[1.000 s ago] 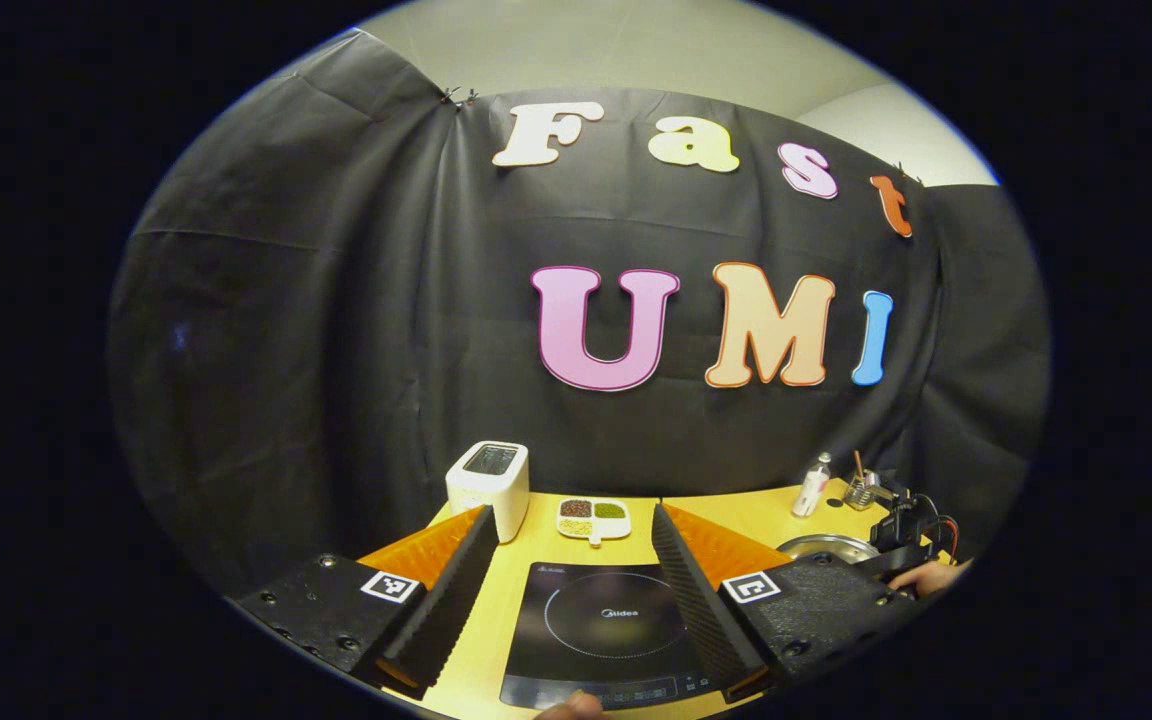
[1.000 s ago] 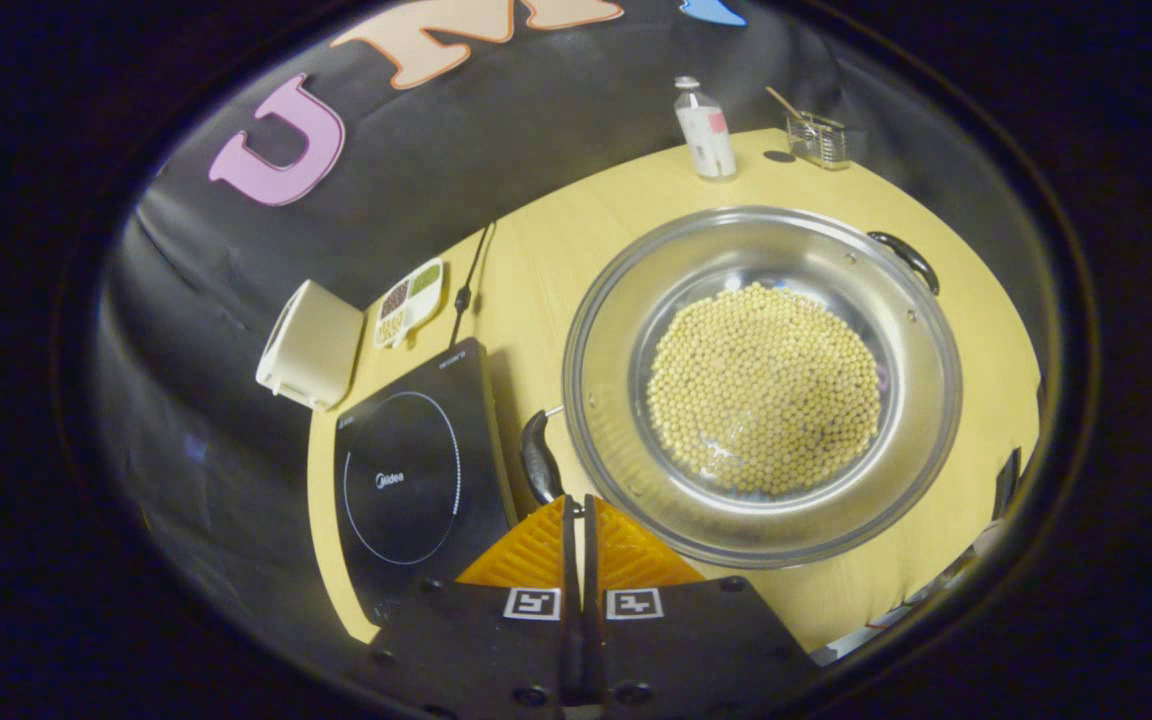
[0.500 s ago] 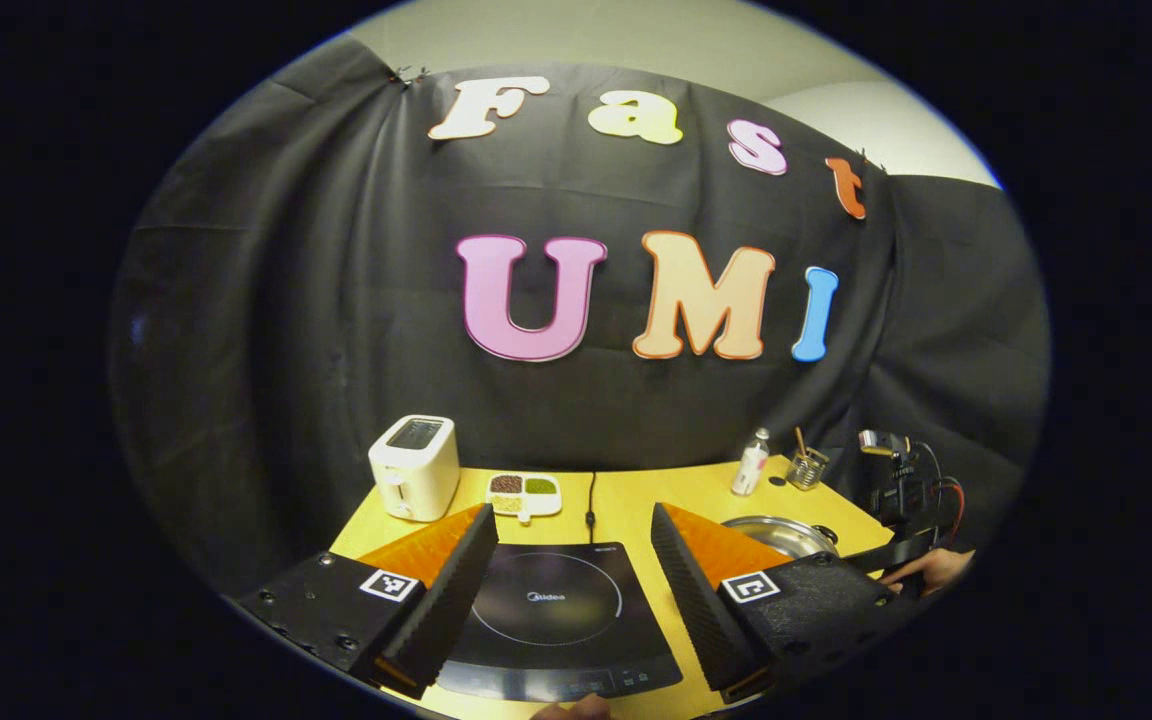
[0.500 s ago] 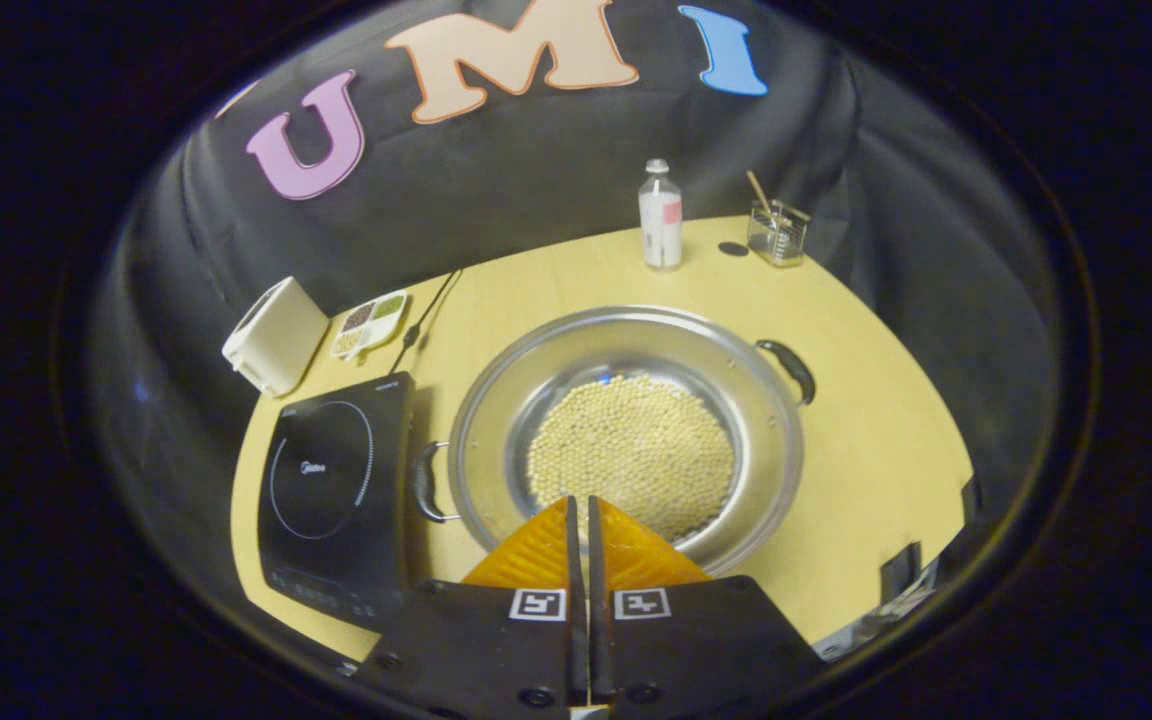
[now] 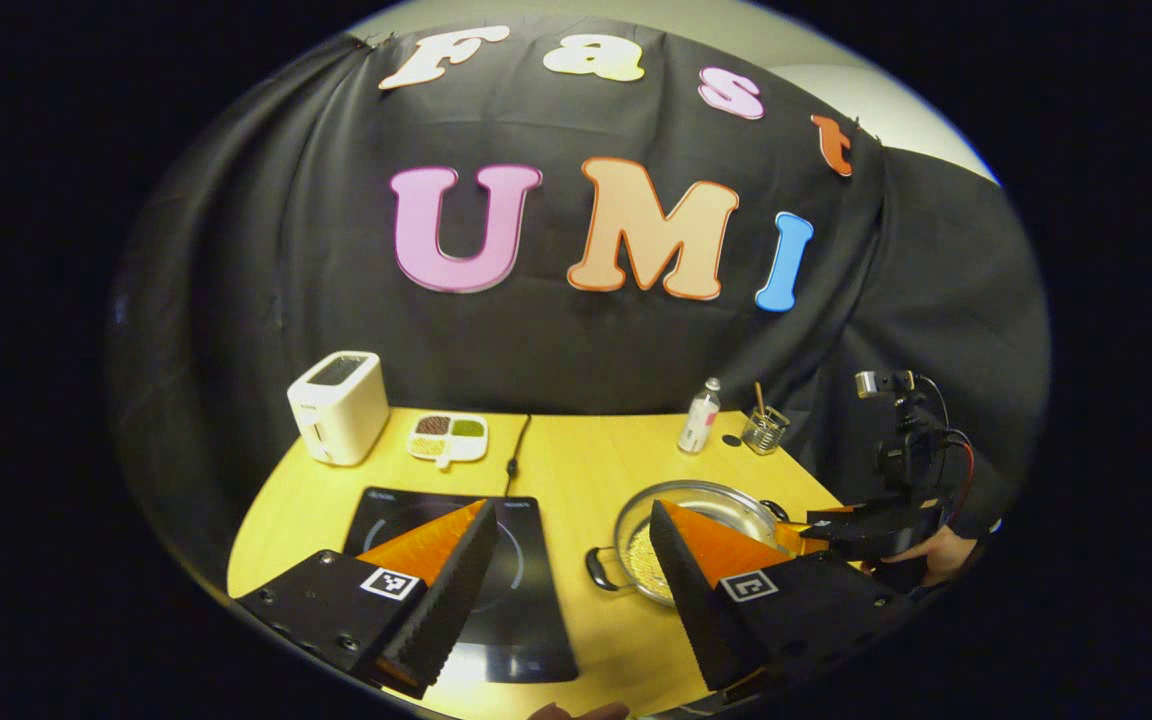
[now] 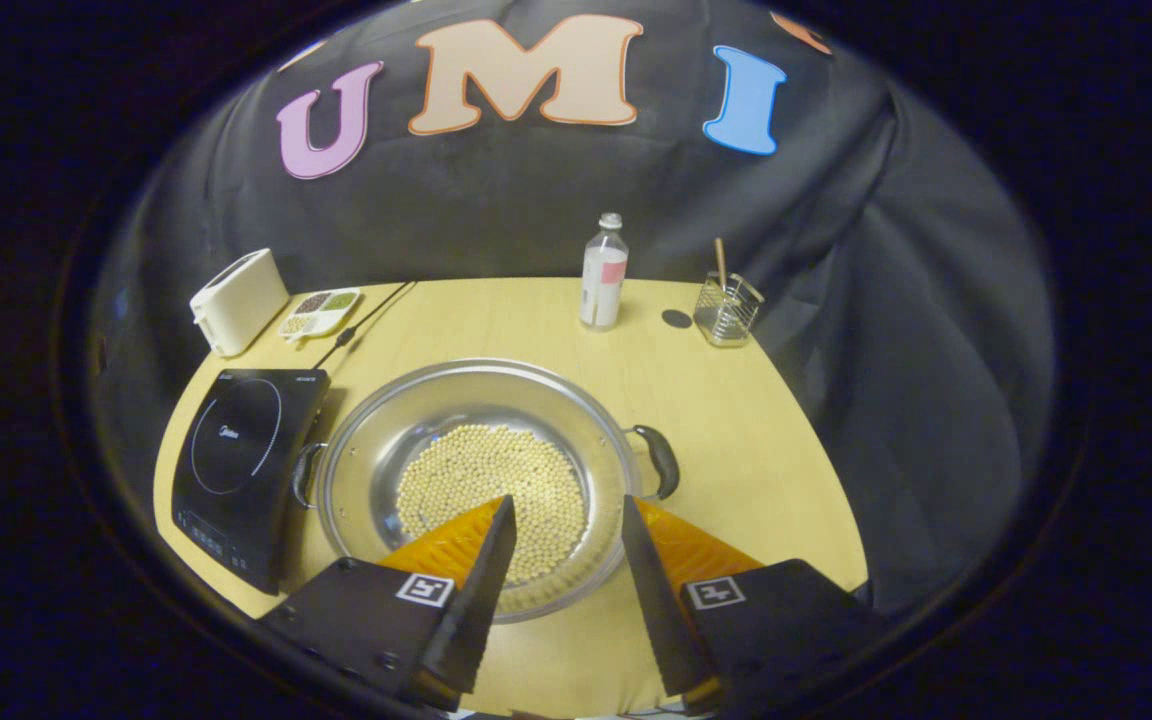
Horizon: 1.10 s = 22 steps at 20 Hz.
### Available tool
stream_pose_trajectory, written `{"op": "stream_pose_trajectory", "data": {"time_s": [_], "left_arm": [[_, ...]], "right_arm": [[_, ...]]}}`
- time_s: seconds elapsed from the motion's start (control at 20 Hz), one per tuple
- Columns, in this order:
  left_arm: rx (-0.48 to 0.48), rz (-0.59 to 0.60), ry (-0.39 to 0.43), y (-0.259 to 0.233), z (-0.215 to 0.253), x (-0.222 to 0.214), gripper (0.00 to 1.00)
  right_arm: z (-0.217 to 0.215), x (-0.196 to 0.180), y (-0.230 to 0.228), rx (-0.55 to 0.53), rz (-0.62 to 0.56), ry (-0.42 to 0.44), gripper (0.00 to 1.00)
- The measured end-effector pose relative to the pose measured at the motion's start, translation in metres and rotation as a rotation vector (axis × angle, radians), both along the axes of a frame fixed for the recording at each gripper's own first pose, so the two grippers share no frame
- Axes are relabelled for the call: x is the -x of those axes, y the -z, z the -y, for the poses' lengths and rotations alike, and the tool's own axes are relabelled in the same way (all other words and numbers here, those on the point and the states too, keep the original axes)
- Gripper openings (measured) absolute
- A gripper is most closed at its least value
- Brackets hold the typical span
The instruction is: First push the handle of the pot to place it horizontally, then grasp the pot with both hands and set it on the induction cooktop.
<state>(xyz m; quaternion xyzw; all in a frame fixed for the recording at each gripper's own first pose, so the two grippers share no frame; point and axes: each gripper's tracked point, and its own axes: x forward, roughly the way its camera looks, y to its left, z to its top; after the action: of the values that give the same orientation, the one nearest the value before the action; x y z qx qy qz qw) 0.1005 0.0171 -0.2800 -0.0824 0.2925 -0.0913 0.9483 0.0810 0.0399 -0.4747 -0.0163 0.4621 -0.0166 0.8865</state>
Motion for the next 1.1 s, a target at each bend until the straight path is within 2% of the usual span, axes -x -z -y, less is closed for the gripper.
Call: {"op": "stream_pose_trajectory", "data": {"time_s": [0.15,0.2,0.3,0.4,0.45,0.6,0.85,1.0,1.1], "left_arm": [[0.013,-0.056,-0.021,0.017,0.024,-0.005,0.93],[0.021,-0.080,-0.024,0.025,0.032,-0.006,0.93],[0.040,-0.141,-0.030,0.046,0.049,-0.007,0.93],[0.038,-0.200,-0.043,0.065,0.061,-0.007,0.93],[0.026,-0.215,-0.050,0.075,0.065,-0.009,0.93],[-0.030,-0.283,-0.072,0.107,0.072,-0.010,0.93],[-0.103,-0.379,-0.084,0.159,0.068,-0.021,0.93],[-0.101,-0.448,-0.086,0.194,0.072,-0.025,0.94],[-0.149,-0.493,-0.085,0.217,0.066,-0.024,0.94]], "right_arm": [[0.023,-0.013,0.010,-0.016,0.002,-0.040,0.80],[0.032,-0.018,0.015,-0.021,0.001,-0.045,0.87],[0.043,-0.025,0.027,-0.043,-0.008,-0.056,0.94],[0.043,-0.034,0.038,-0.093,-0.004,-0.080,0.94],[0.043,-0.037,0.047,-0.101,-0.013,-0.096,0.90],[0.043,-0.046,0.068,-0.109,-0.031,-0.116,0.92],[0.048,-0.054,0.094,-0.127,-0.057,-0.107,0.89],[0.052,-0.052,0.110,-0.154,-0.097,-0.088,0.91],[0.053,-0.053,0.117,-0.172,-0.117,-0.071,0.90]]}}
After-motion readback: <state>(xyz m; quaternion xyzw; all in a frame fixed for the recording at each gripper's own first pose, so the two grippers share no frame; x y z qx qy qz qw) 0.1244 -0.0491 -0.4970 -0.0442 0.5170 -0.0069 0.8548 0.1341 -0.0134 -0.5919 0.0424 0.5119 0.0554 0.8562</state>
